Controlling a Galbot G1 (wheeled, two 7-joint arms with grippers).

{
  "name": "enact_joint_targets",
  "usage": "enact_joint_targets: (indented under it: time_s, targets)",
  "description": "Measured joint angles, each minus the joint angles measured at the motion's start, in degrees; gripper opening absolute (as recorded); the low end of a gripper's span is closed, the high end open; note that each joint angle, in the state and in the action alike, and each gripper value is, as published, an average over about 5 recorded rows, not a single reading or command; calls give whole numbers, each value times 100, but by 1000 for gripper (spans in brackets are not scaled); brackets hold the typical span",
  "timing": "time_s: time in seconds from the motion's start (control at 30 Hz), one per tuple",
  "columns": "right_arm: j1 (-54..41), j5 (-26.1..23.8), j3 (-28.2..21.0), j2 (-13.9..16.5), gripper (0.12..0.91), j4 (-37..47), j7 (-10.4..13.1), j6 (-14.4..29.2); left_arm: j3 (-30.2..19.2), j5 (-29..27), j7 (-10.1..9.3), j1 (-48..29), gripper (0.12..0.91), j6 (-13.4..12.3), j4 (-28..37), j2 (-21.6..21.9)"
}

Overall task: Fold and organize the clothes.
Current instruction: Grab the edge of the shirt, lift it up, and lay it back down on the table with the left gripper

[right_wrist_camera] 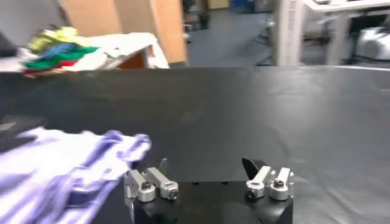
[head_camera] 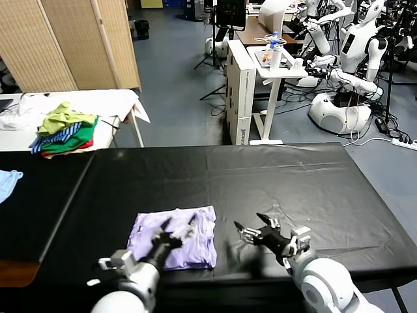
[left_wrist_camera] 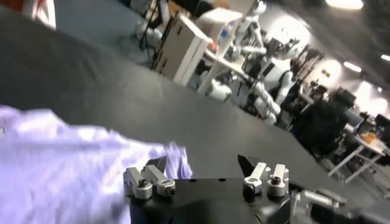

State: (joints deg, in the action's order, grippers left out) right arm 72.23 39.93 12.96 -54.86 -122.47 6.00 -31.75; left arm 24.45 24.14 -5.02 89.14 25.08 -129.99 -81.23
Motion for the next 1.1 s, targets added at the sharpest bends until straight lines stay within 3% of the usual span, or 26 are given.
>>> enact_joint_targets:
  time_s: [0.1,0.3,0.47,0.83,0.93,1.1]
  targets:
    - [-108,-72,-167,-32,907,34,40,45,384,-277,122,11,907,-156,115,254]
    - [-145,-298,-325,-163,907,75,45,125,1002,-452,178,115,907,-309,405,432]
    - [-313,-468,-504,-298,907,206,134,134,1159,-577,159,149,907,-340,588,346]
    - [-1276,-177,-1425,-827,906,746,332,-61,1252,-722,138,321,907,-326,562,163]
    - [-1478,-186,-1616,-942,849,910,407,-122,1254,-772,136,349,907,-329,558,95]
    - [-1595,-221,-1788,-1078,559,1148,440,-162,1262,-831,131,393,907,-337,539,17]
